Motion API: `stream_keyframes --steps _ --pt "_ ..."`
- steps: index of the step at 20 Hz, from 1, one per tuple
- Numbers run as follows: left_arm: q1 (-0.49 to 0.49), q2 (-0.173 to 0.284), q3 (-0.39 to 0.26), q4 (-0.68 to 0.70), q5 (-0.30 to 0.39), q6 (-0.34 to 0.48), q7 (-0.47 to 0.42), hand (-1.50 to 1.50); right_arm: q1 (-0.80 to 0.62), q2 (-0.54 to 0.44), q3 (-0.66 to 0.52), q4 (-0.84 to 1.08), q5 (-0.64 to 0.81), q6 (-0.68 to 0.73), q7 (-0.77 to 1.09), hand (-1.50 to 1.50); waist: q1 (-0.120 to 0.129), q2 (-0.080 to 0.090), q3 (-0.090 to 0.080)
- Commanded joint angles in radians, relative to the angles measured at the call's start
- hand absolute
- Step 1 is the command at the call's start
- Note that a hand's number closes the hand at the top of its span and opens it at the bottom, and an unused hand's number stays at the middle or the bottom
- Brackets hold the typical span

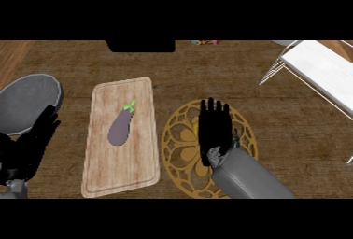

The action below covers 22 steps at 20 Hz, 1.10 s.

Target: Pick the lemon from the placemat and place it in the tiered shelf

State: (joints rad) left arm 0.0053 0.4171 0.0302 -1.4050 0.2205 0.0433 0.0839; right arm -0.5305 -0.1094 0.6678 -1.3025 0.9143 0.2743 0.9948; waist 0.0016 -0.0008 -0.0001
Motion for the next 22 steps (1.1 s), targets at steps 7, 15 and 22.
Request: stream_keyframes --steps 7,15,22 --pt "0.022 -0.016 0.062 0.014 -0.039 -0.068 -0.023 0.0 -0.012 0.065 -0.139 0.179 0.122 -0.02 -0.112 -1.5 0.004 0.001 0.0" --pt "-0.026 -0.057 0.087 0.03 -0.071 -0.07 -0.001 0.0 0.033 0.067 -0.199 0.232 0.154 -0.053 -0.234 1.5 0.001 0.001 0.0" --pt "0.008 -0.069 0.101 -0.002 -0.102 -0.075 -0.005 0.0 0.036 0.064 -0.181 0.241 0.255 -0.096 -0.28 1.5 0.003 0.001 0.0"
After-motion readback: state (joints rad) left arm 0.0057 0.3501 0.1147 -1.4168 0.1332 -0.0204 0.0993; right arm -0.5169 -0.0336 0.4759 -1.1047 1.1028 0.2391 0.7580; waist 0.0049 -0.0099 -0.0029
